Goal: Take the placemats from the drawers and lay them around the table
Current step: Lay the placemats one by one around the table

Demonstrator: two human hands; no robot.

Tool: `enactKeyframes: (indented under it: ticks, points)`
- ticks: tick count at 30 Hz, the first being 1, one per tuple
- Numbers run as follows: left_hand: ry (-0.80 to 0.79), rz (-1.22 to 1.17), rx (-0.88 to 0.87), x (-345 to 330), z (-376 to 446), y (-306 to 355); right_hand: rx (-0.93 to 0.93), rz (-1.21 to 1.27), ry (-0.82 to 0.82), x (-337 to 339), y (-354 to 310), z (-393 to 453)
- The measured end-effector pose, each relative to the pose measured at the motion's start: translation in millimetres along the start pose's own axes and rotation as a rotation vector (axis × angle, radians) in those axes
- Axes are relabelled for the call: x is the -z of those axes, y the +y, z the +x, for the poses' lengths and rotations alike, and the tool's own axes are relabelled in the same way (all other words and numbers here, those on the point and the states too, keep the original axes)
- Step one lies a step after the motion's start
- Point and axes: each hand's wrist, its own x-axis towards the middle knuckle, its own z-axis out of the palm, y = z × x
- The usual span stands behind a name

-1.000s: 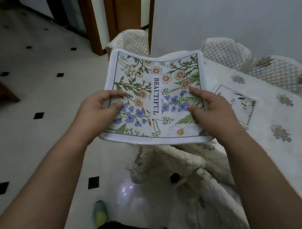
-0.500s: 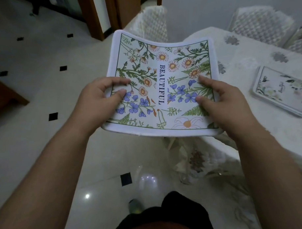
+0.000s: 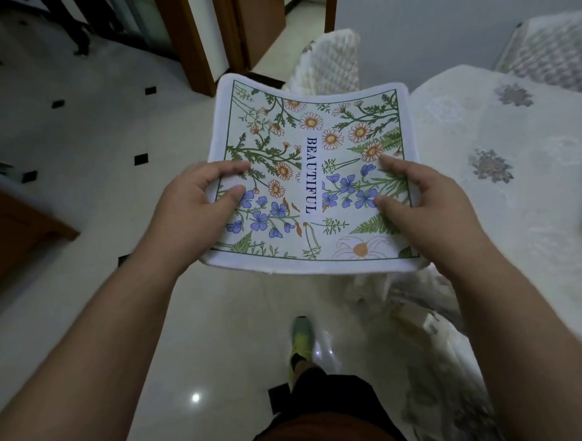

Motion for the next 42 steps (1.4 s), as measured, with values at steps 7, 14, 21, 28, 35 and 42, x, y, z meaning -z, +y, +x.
enactKeyframes:
  ticks: [7, 14, 21, 28, 35, 42]
  points:
    - [0.002, 0.048, -0.024, 22, 126, 3, -0.020, -0.029, -0.043, -33, -33, 121]
    - [-0.074, 0.062, -0.026, 35, 244, -1, -0.117, -0.034, -0.013, -56, -67, 209]
    - [-0.231, 0.070, -0.128, 58, 396, -21, -0.195, -0.060, 0.156, -108, -94, 303]
    - [-0.440, 0.029, -0.189, 88, 544, -21, -0.281, -0.109, 0.338, -162, -142, 385]
    - [-0.569, -0.004, -0.266, 91, 660, -8, -0.356, -0.037, 0.468, -189, -168, 457]
    - [-0.641, 0.053, -0.311, 57, 776, 0, -0.385, -0.027, 0.551, -198, -152, 561]
